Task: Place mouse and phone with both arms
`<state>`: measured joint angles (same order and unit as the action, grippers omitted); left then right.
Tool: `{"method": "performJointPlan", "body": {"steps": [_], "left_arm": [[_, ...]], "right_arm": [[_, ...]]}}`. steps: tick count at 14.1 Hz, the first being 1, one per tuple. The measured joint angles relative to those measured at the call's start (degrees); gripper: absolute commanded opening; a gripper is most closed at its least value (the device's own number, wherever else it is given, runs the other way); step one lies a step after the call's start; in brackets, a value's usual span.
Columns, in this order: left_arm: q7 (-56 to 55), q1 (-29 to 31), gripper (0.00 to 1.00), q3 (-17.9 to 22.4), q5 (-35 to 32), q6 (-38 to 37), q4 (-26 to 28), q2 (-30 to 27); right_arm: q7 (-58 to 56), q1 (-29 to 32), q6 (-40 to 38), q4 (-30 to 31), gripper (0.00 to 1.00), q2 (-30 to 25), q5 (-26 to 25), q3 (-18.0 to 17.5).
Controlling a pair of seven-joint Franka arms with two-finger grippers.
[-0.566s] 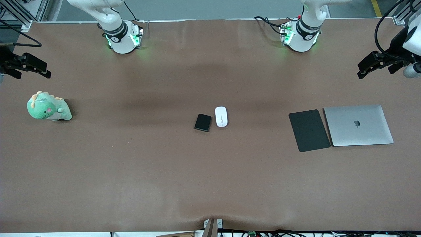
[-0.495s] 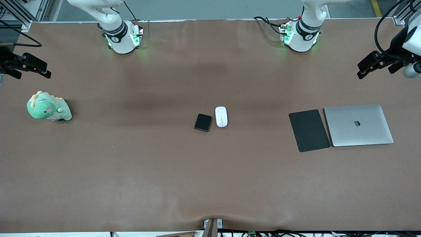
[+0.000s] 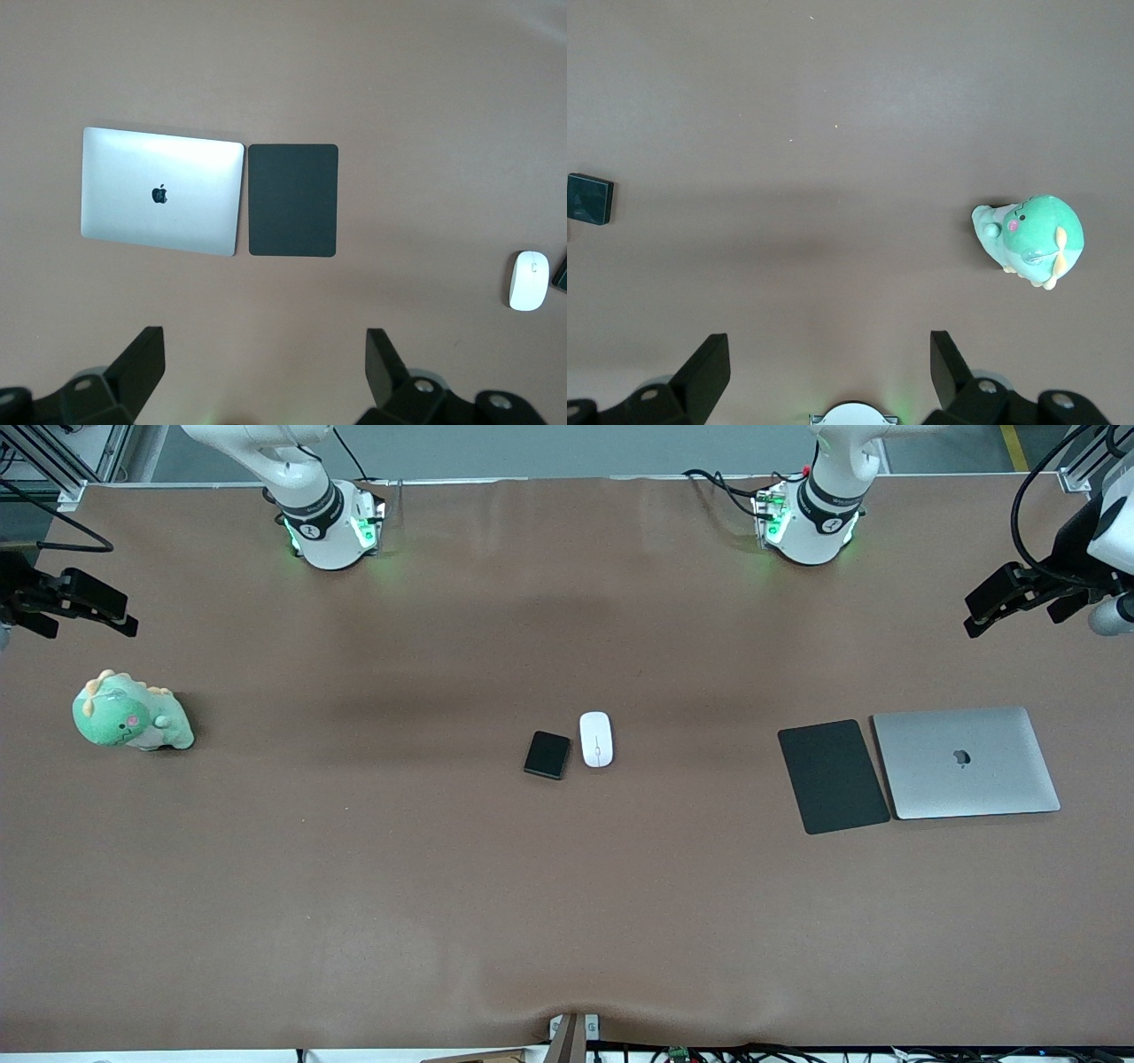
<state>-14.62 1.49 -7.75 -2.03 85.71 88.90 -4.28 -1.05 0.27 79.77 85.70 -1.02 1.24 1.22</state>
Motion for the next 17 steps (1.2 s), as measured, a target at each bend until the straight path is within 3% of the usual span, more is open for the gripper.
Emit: {"method": "performJointPlan", "body": {"steps": [17], "left_arm": [[0.09,-0.01,1.00,-0.09,0.00,-1.48,0.16,1.91]], "right_arm": [[0.00,-0.01,0.23,0.46,1.00,0.02,0.00,-0.06]]}}
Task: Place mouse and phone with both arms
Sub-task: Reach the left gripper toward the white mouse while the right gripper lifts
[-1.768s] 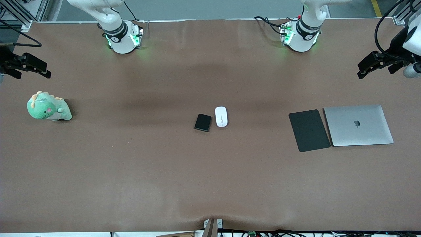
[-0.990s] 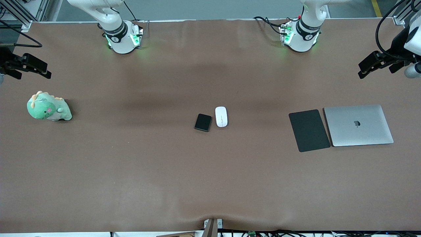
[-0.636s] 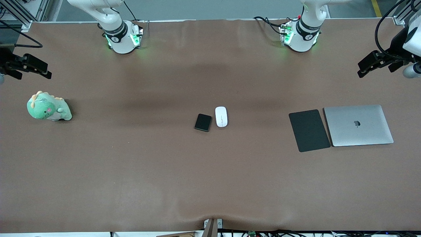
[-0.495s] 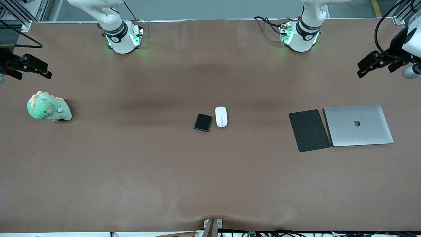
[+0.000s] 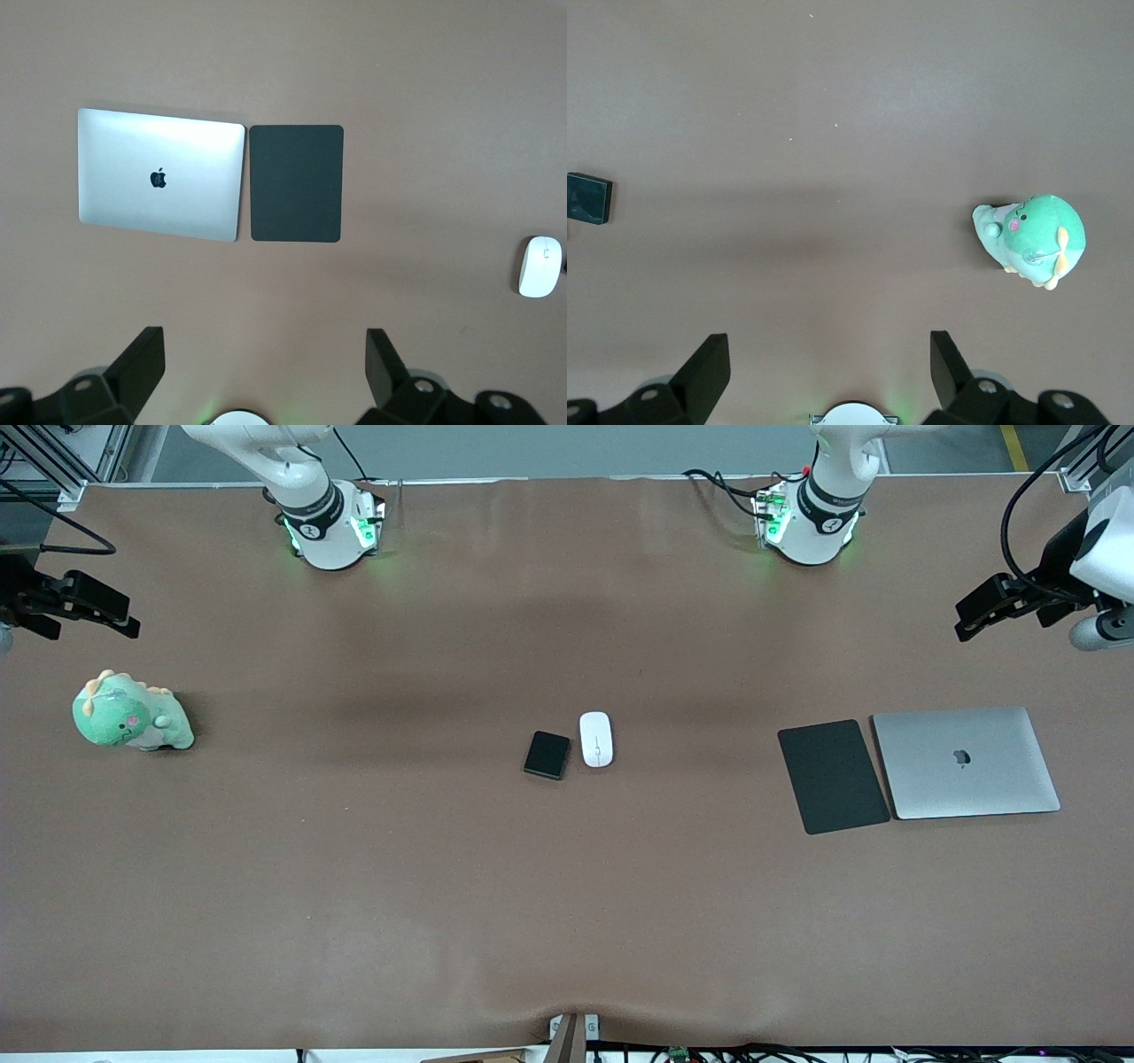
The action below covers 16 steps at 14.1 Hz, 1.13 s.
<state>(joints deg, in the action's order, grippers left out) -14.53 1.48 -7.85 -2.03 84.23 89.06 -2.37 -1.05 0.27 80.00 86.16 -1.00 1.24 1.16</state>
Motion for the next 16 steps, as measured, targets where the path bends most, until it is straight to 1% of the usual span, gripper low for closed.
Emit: {"method": "performJointPlan", "body": {"steps": [2,6,8,16], "left_arm": [[0.00,-0.01,1.00,-0.01,0.00,0.19,0.00,1.05],[0.00,-0.05,1.00,-0.04,0.00,1.83,0.28,3.16],[0.00,-0.07,1.00,-0.11,0.00,3.07,1.02,3.87],[0.00,-0.22,1.00,-0.46,0.00,11.76,7.29,4.41]], "right_arm": [[0.77,-0.54,0.00,0.09,1.00,0.17,0.12,-0.36],[8.31,-5.42,0.09,0.36,1.00,0.48,0.16,-1.06],[10.04,-6.72,0.41,0.43,1.00,0.68,0.16,-1.15],[14.66,-9.10,1.28,0.50,1.00,1.68,0.16,-1.17]]}}
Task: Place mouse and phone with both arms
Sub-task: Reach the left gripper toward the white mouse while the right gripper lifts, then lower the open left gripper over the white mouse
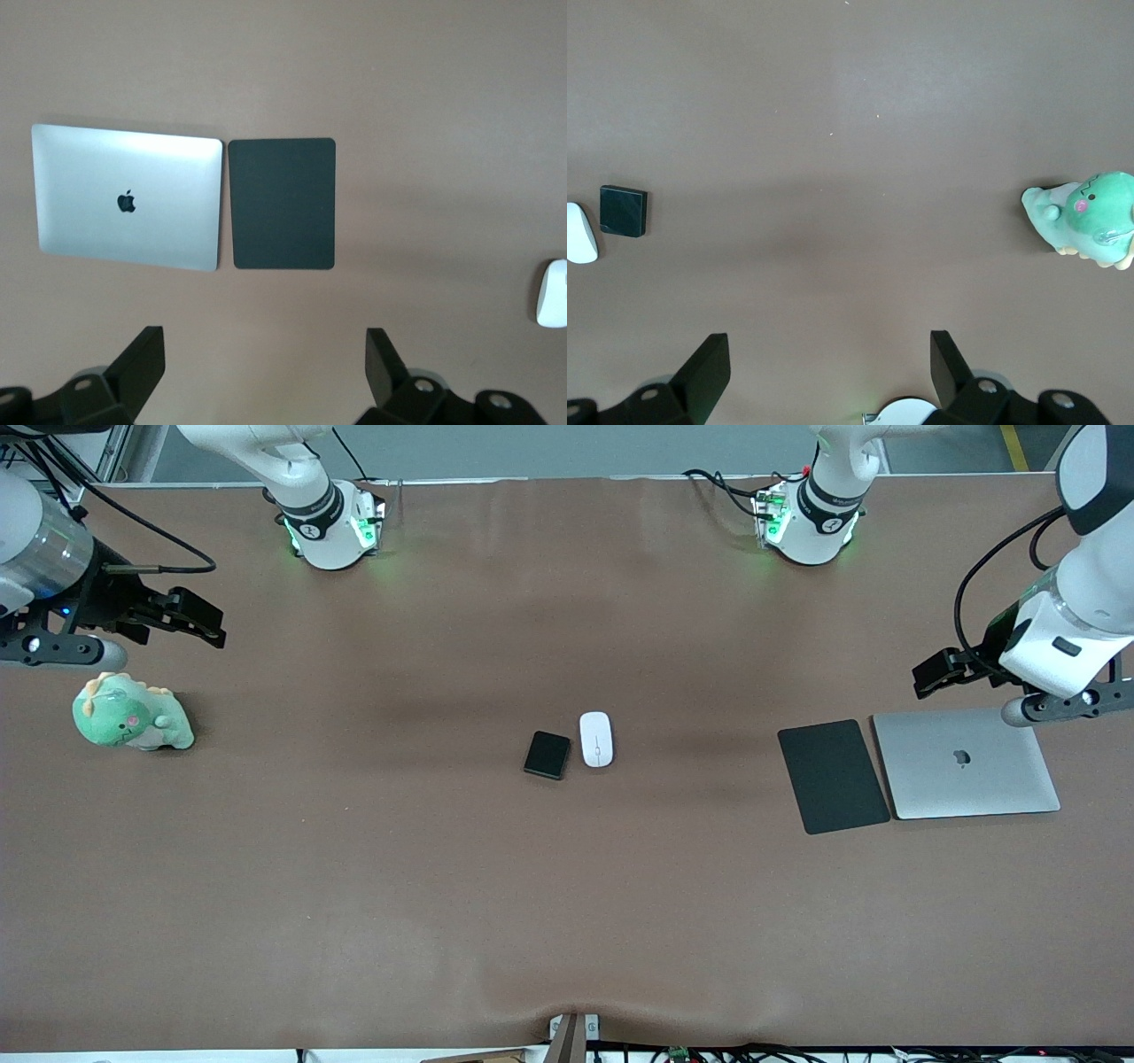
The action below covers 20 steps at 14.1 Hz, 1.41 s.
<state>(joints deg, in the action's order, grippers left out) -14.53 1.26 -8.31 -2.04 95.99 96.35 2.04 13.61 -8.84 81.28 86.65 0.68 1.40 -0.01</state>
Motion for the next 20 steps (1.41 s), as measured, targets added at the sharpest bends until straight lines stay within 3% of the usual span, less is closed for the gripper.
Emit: {"method": "performJointPlan", "body": {"steps": [5,9,16,20], "left_arm": [[-0.04,-0.27,1.00,-0.38,0.00,10.77,8.41,0.69],[-5.73,-2.14,1.00,-3.10,0.00,18.09,12.48,4.69],[-24.04,-13.97,1.00,-4.13,-2.15,30.21,13.15,16.85],[-28.32,-19.69,1.00,-4.20,-2.25,40.12,11.80,24.32]], "right_arm": [[2.81,-1.99,2.17,0.83,1.00,0.77,0.00,-0.03],[4.57,-2.87,3.62,1.84,1.00,1.15,0.00,-0.03],[7.61,-4.12,4.31,3.20,1.00,1.18,0.00,-0.05],[7.77,-4.22,4.52,3.79,1.00,1.18,0.00,-0.05]]}}
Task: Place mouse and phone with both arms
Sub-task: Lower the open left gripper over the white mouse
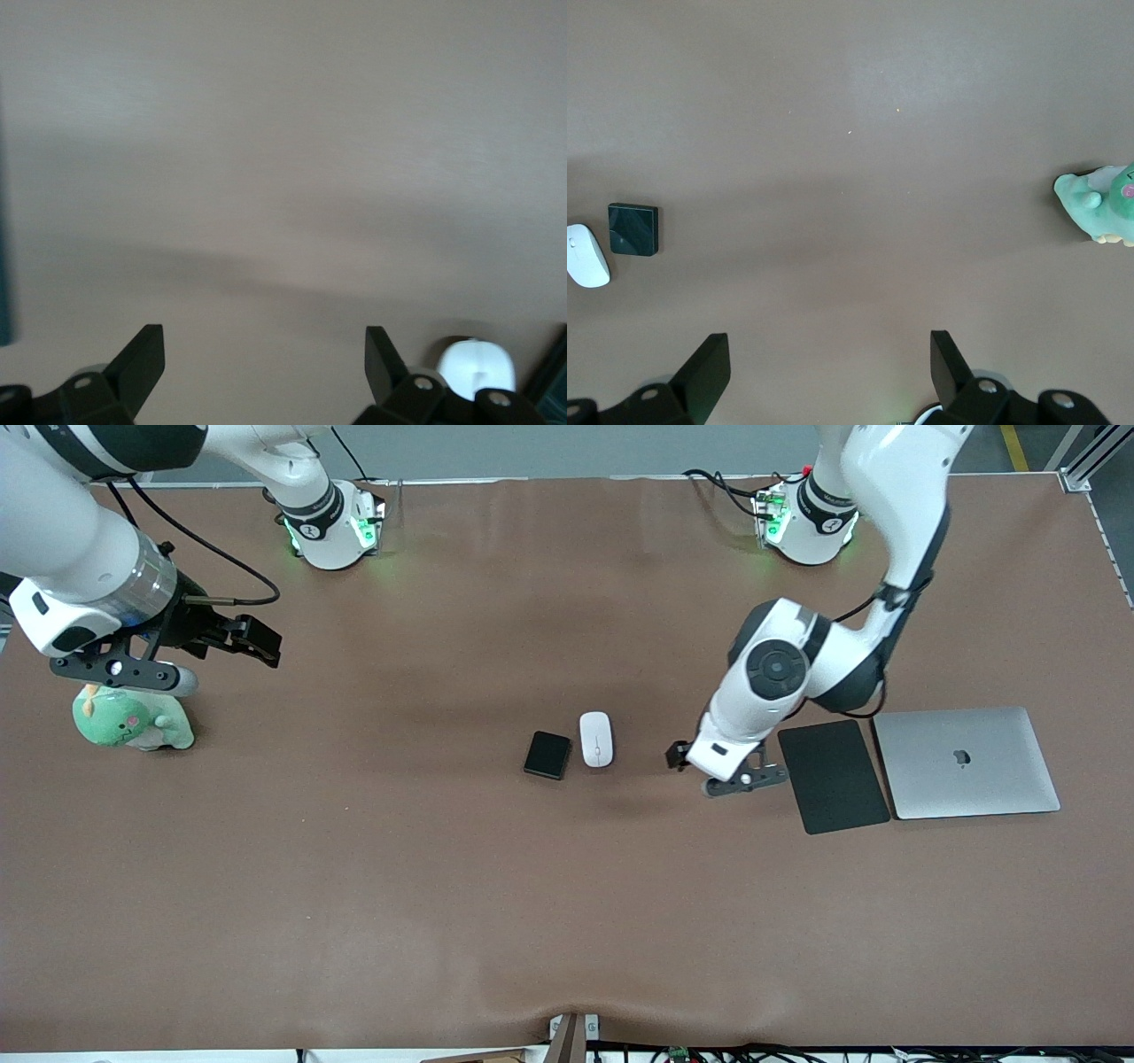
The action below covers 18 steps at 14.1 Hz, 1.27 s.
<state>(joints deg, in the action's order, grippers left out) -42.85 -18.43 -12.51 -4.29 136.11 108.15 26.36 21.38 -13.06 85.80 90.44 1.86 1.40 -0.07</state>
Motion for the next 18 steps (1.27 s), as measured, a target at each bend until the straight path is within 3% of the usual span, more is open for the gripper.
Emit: {"method": "performJointPlan", "body": {"steps": [7,18], "left_arm": [[-1.75,-7.79,1.00,0.05,-0.21,1.65,-11.24,10.24],[-7.81,-13.75,1.00,0.70,-1.43,1.64,-15.03,15.73]], "right_arm": [[0.27,-0.24,0.35,0.78,1.00,0.01,0.00,0.28],[0.36,-0.20,0.34,1.02,1.00,0.00,0.00,0.52]]}}
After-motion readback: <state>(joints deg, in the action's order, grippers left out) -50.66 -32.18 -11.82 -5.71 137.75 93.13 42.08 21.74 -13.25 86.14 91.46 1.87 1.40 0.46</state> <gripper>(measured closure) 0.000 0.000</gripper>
